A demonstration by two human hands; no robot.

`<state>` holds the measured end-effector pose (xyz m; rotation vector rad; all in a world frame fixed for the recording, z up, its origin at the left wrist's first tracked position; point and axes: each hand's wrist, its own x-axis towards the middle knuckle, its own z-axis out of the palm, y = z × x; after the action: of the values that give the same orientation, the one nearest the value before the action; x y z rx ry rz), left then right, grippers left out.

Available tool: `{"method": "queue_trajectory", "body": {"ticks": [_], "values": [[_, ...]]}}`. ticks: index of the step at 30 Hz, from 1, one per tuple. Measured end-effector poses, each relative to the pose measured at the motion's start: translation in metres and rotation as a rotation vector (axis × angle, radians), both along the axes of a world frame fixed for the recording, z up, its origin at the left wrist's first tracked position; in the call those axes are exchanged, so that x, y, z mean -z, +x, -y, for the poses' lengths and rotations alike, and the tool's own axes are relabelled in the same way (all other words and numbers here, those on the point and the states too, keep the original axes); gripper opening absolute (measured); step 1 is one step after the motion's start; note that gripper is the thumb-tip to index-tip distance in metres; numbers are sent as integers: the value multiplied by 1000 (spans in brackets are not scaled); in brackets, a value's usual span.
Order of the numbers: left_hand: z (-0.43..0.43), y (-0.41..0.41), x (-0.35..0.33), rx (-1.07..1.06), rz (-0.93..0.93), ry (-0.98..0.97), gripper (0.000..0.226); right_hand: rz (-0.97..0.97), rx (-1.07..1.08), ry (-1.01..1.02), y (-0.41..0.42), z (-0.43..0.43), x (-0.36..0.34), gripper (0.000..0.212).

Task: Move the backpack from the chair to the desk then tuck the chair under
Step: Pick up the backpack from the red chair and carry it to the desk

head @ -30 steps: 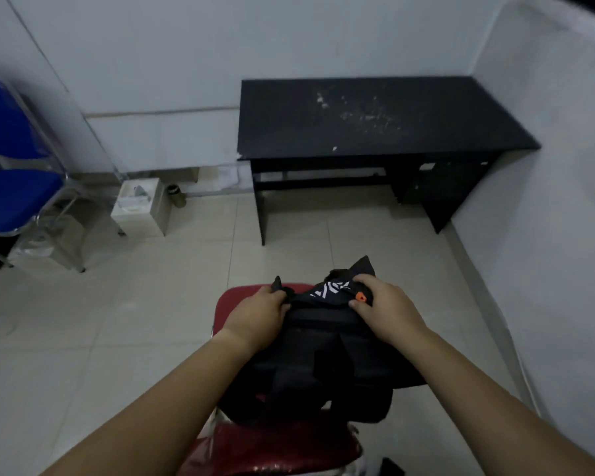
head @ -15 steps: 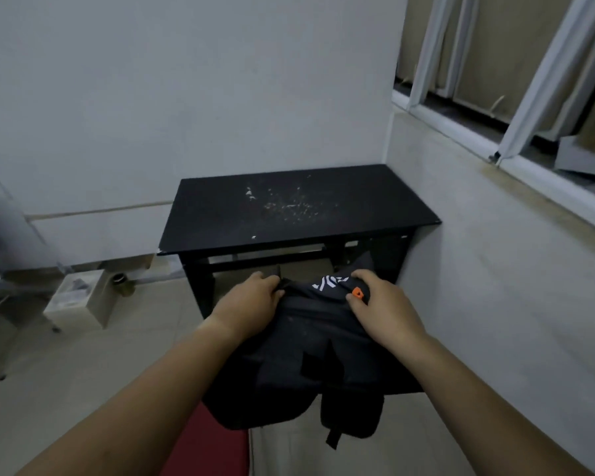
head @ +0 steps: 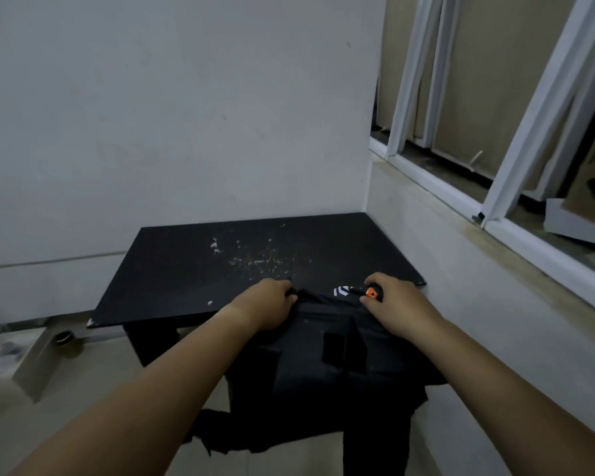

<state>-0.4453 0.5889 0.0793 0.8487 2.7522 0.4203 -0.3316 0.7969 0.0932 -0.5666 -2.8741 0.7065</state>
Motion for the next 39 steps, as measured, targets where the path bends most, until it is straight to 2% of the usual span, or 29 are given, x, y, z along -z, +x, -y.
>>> {"method": "queue_trajectory", "body": {"ticks": [8,15,20,28,33,39], "values": [[-104,-161,-42,54,4,-37,39,11,24,23,-151,-104,-30,32],[-191,-279,-87,81,-79,-28,41,-48,44,37,-262,-190,-63,30],[-260,-359,-91,62,-121,-21,39,-94,25,75,-344,-259,-69,27],[-376,-483,-73,-44,-67,0,39,-74,-46,65,-486,-380,-58,25],[-431,-556,-72,-135,-108,79,39,-136,-102,73,-574,-438,-62,24],[-462,-615,-77,-194,-304,248,35,-328,-110,97,-650,-479,-66,35]]}}
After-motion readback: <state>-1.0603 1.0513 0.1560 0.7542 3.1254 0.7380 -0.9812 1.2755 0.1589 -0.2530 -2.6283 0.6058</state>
